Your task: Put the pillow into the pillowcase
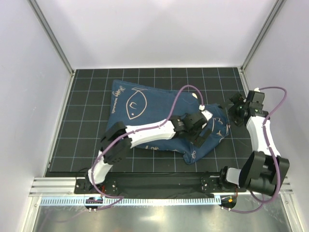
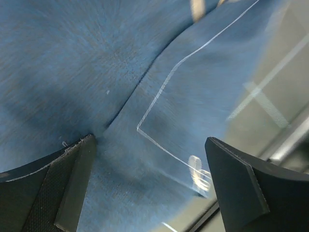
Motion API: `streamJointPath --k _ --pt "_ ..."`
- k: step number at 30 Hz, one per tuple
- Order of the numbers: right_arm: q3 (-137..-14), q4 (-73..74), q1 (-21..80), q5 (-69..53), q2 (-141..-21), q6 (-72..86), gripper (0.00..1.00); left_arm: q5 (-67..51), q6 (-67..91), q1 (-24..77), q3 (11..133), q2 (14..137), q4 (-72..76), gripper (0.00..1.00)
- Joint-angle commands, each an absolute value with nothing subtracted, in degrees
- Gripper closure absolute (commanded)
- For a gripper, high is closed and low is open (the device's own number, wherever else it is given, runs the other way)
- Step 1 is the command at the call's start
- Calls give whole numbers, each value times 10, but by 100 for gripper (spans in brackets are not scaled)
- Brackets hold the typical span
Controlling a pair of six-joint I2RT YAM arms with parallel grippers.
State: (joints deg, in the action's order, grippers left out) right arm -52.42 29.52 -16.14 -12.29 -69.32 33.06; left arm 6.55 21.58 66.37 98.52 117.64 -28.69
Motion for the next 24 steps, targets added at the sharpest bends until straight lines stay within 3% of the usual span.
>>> streamJointPath --k 1,4,7,8,10,14,17,18,21,24 --pt "-514 220 -173 -185 -734 354 0 66 192 664 1038 1208 -352 2" --pt "-498 184 -173 -193 -776 368 0 53 199 664 1039 1221 -352 13" --pt "-486 159 -173 -188 -814 374 0 25 207 664 1028 1227 -338 36" --pt "-485 156 -174 -184 -823 374 0 2 209 664 1023 1227 -331 50" --pt "-484 147 -174 -177 -845 373 1 -26 218 668 1014 1221 -316 62" --pt "-490 129 -173 -190 -881 380 19 -67 223 693 998 1215 -275 86" --pt "-501 112 -173 -206 -913 387 28 -92 228 714 995 1212 -258 94" --pt "-510 109 -173 -210 -922 387 36 -98 229 719 982 1208 -236 95" --pt "-535 105 -173 -212 -953 386 46 -133 229 744 935 1189 -174 99" --pt "-564 101 -173 -225 -983 387 67 -142 221 772 905 1184 -142 100"
